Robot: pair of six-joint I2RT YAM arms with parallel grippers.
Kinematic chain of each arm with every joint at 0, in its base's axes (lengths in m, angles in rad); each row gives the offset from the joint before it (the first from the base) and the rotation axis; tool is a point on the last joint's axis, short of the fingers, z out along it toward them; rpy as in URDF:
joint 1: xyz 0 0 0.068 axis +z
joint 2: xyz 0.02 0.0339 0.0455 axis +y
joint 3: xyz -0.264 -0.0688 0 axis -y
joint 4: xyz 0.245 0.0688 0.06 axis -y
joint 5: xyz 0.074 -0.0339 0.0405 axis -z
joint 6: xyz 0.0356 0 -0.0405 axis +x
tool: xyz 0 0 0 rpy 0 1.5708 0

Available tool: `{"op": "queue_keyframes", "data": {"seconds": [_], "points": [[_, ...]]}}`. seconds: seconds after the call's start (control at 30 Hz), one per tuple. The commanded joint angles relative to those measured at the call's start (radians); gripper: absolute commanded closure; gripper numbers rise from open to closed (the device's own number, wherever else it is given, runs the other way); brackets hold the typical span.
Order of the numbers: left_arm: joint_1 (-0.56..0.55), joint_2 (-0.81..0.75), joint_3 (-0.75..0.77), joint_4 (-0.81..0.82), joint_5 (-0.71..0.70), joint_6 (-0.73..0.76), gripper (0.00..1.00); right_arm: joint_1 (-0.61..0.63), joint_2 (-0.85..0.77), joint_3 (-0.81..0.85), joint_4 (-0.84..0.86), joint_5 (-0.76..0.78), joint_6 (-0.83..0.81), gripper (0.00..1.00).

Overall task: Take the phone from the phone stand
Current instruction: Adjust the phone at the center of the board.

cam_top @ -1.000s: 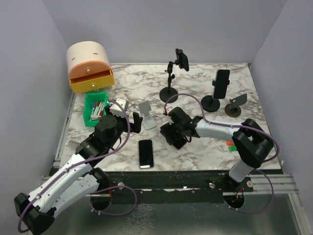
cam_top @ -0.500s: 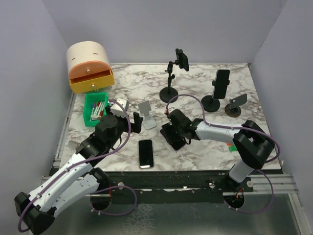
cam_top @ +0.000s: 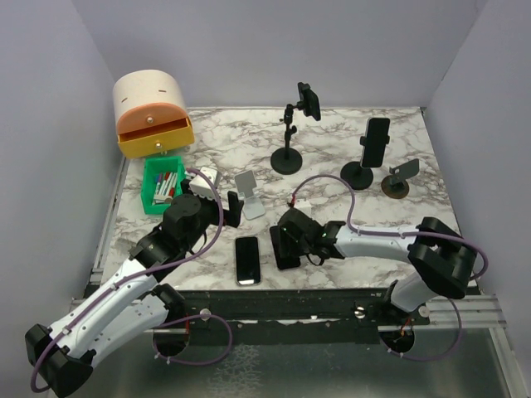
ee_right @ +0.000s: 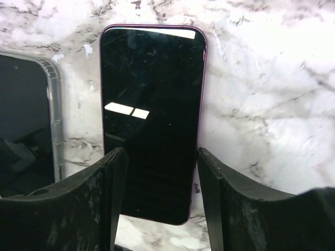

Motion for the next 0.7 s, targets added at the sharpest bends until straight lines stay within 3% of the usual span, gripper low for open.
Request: {"op": "queue_keyframes", "data": {"seconds": [0.0,0.37,0.5,0.67], "points": [[-0.005,0.011,0.006,-0.004,0.034,-0.011,0.01,0.066,0.07,-0.057,-0.12,0.02,0.274,0.38],[-0.005,0.011,0.005,-0.003,0.044,-0.014,0.01,0.122,0.089,0.025,-0.21,0.144,0.356,0.27],[-0.005,0.012,0.005,-0.003,0.044,-0.015,0.01,0.103,0.036,0.081,-0.251,0.205,0.295,0.2],[-0.005,0.013,0.003,-0.007,0.037,-0.014,0.01,-0.01,0.038,0.133,-0.226,0.164,0.167,0.16]]}}
